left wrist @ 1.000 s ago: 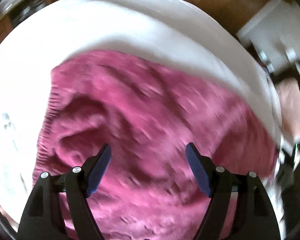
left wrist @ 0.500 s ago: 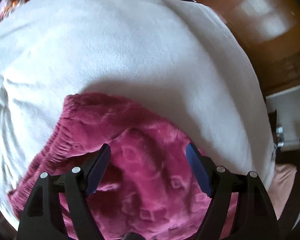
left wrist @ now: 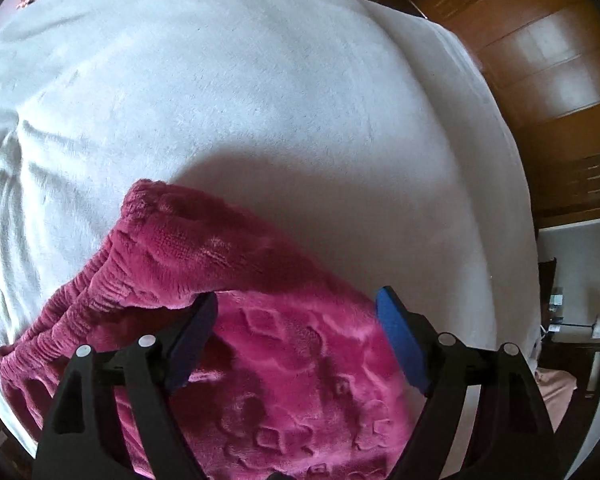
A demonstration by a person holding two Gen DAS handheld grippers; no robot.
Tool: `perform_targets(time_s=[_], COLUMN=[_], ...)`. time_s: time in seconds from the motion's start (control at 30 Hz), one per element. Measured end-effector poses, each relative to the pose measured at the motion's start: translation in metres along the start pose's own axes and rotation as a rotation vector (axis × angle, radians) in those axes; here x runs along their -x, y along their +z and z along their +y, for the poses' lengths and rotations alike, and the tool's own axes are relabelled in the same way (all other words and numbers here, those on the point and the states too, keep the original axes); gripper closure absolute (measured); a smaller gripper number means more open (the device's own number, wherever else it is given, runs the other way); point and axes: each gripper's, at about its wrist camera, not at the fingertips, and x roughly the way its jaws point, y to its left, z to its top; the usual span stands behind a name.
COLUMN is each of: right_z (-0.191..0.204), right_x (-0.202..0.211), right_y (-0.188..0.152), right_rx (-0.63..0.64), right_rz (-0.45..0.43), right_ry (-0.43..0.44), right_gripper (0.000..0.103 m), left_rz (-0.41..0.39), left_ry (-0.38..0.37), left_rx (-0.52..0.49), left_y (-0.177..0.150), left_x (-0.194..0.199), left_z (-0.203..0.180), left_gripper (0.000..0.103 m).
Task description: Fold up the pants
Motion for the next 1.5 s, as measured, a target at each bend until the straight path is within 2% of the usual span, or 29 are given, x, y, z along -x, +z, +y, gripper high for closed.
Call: perform_targets(time_s=[0.13, 0.27, 0.33, 0.5, 0.67, 0.73, 0.77, 0.83, 0.87, 0.9, 0.97, 1.27, 1.5], right_z=[-0.012, -0.02, -0.022, -0.027, -0.034, -0.035, -0.035, -0.035, -0.035, -0.034, -0.031, 0.01, 0.014], right_x=[0.002, 0.004, 0.005, 0.007, 0.013, 0.013, 0.013, 0.014, 0.016, 0.018, 0.025, 0.069, 0.114], right_y=[-0.023, -0.037, -0.041, -0.051, -0.059, -0.059, -0.058, -0.056, -0.053, -0.05, -0.04, 0.02, 0.03], right_rx=[0.031, 0.029, 0.019, 0.022, 0.01, 0.008, 0.008, 0.004, 0.002, 0.002, 0.003, 0.067, 0.11], right_rz=[0.021, 0.029, 0.03, 0.022, 0.021, 0.018, 0.016, 0.01, 0.004, -0.003, -0.019, -0.156, -0.212], right_ry=[-0.061, -0.076, -0.075, -0.108, -0.096, -0.089, -0.085, -0.073, -0.062, -0.051, -0.021, 0.122, 0.201], right_gripper=[0.093, 0.093, 0.093, 0.093, 0.093, 0.093, 0.093, 0.093, 0.093, 0.093, 0.093, 0.093, 0.093], left_rz=[0.011, 0.012, 0.014, 0.053, 0.055, 0.056, 0.058, 0.055, 0.073, 0.09, 0.083, -0.007, -0.054], left_ry=[-0.024, -0.076, -0.11, -0.183, -0.238, -0.209, -0.194, -0.199, -0.204, -0.205, -0.2, -0.266, -0.317], left_rx=[0.029, 0.074, 0.095, 0.14, 0.11, 0.096, 0.091, 0.1, 0.117, 0.139, 0.158, 0.074, 0.062], left_y=[-0.011, -0.026, -0.032, -0.049, -0.052, -0.052, -0.05, -0.046, -0.044, -0.044, -0.043, -0.053, -0.077], left_x=[0.005, 0.018, 0.022, 0.022, 0.024, 0.019, 0.015, 0.007, 0.002, 0.0, 0.004, 0.092, 0.173], left_z=[0.008, 0.018, 0.023, 0.03, 0.005, -0.006, -0.01, -0.014, -0.015, -0.012, -0.007, -0.003, 0.037], left_gripper=[0.022, 0.021, 0.015, 0.015, 0.011, 0.011, 0.014, 0.042, 0.07, 0.087, 0.095, 0.098, 0.098])
